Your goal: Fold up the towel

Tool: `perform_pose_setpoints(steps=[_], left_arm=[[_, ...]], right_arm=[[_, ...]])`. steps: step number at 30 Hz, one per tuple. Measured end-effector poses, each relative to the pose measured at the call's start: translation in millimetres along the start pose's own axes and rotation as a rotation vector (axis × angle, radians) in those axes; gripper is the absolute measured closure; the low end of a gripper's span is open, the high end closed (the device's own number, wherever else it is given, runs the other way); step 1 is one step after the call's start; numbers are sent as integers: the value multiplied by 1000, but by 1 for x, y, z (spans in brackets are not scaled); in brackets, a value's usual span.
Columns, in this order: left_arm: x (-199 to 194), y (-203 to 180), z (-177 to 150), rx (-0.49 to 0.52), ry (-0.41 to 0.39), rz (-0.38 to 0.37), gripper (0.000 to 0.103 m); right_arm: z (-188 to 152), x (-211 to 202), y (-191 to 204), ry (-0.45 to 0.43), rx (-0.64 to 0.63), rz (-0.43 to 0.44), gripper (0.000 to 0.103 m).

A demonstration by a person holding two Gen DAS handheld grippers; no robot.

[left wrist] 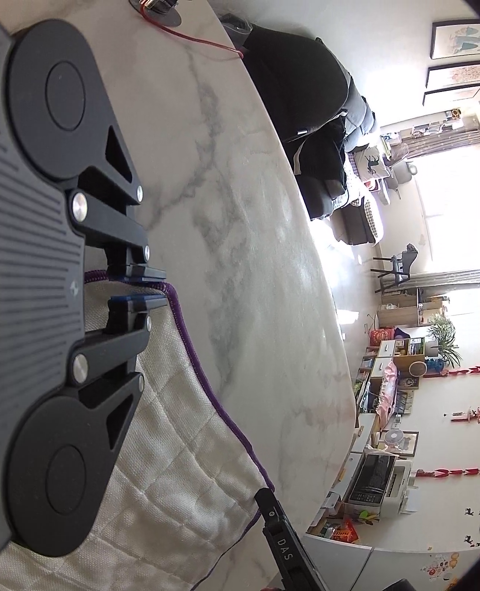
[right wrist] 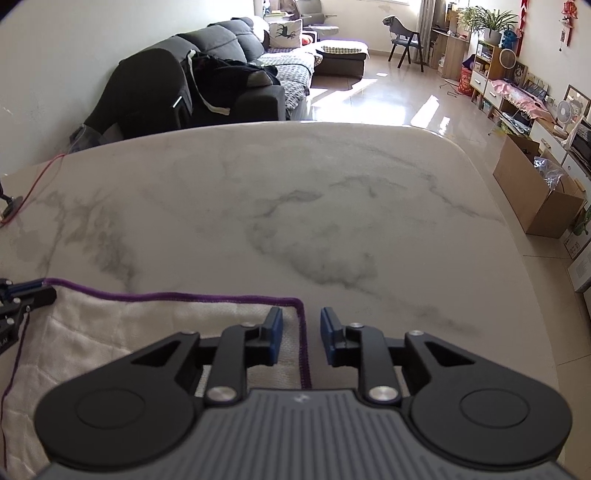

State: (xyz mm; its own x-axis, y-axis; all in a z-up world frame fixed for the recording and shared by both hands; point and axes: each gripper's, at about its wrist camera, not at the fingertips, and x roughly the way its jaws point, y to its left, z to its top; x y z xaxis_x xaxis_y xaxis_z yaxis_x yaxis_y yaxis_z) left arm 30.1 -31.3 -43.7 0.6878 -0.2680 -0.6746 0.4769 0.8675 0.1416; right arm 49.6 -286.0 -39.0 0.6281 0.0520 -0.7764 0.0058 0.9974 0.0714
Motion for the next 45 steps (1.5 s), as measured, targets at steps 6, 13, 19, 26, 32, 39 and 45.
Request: perform_pose_setpoints(steps=[6, 13, 19, 26, 32, 39, 45], left_arm=[[-1, 6, 1, -10, 2, 39, 97], [4, 22, 6, -18, 3, 76, 97], [14, 38, 17, -30, 8, 104, 97], [31, 52, 27, -44, 11, 114, 97], [36, 55, 28, -28, 14, 124, 94], [34, 63, 29, -59, 29, 153, 70], [32, 69, 31, -117, 56, 179, 44]], right_arm=[[6, -1, 10, -35, -23, 18, 100], [22, 1, 23, -63, -45, 34, 100], [39, 7, 33, -82, -66, 29, 100], [55, 24, 42, -86, -90, 14, 100], [58, 36, 44, -77, -87, 2, 100], [57, 43, 42, -60, -79, 1, 97], [54, 44, 38, -50, -45, 2, 72]])
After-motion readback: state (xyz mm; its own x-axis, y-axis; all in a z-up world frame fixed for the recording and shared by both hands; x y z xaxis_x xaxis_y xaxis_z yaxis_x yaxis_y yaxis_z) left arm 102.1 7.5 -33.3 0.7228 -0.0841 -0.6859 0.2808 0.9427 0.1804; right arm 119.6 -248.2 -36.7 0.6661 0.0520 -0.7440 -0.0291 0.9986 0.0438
